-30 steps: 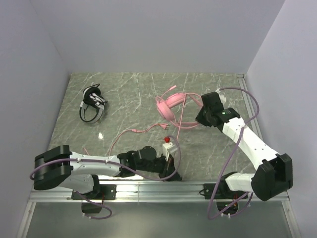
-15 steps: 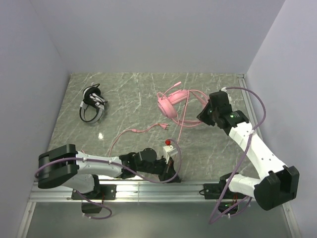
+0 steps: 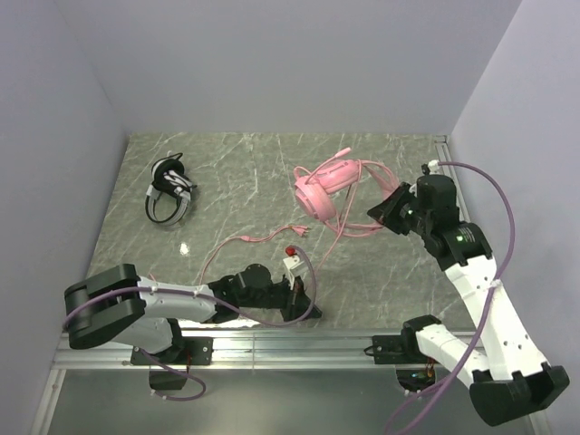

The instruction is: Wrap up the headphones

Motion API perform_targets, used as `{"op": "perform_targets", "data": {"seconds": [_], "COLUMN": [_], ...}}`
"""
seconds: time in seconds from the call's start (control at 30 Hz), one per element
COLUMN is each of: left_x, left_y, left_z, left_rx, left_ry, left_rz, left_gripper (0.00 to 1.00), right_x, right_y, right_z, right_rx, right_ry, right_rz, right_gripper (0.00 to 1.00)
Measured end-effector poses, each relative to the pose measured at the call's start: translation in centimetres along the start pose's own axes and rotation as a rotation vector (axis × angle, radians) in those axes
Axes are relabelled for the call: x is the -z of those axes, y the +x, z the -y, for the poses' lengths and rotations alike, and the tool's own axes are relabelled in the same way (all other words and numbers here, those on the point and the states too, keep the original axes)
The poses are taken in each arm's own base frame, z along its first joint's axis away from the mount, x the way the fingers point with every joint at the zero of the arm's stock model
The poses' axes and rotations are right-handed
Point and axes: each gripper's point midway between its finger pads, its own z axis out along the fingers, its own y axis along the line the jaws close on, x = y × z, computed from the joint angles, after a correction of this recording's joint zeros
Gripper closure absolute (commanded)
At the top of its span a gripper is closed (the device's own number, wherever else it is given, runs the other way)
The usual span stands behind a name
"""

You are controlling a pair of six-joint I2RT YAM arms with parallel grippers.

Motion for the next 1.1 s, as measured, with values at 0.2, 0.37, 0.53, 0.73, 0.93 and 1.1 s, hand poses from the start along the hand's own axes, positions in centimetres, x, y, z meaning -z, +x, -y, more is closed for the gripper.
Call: {"op": "perform_targets", "data": {"seconds": [0.2,0.37,0.53,0.73,0.93,1.1], "left_x": [0.9,2.1,1.7,0.2,0.4,1.2], "left_y": [-3.0,-6.6,-10.9,-16.7,-20.4,-22.0], "left_z": [-2.8,-4.7,-5.4,-6.4,-7.4,-6.8], "left_rx": [0.002,-0.013,-0.066,-0.123,-0.154,-0.211], "left_ry": [-0.037,-0.046,-0.008,0.041,0.091,0.136], "left_rz": [0.073,0.154,0.208,0.259,0.258,0.225], "left_gripper": [1.0,1.0,1.0,1.0,0.99,0.99], "right_x": [2.5,4.2,6.1,7.5,6.6,6.0], "right_y": [0.2,1.1,2.2,2.6,3.3,3.8], "right_z": [-2.0,-3.2,-4.6,-5.0,-3.8,-3.4], "right_rx": [0.04,0.101,0.147,0.224,0.27,0.293], "right_ry": [-0.106,-0.197,-0.313,-0.371,-0.362,-0.369], "right_rz": [-0.013,-0.04,-0.065,-0.052,-0.056,-0.059], "right_gripper": [1.0,1.0,1.0,1.0,1.0,1.0]}}
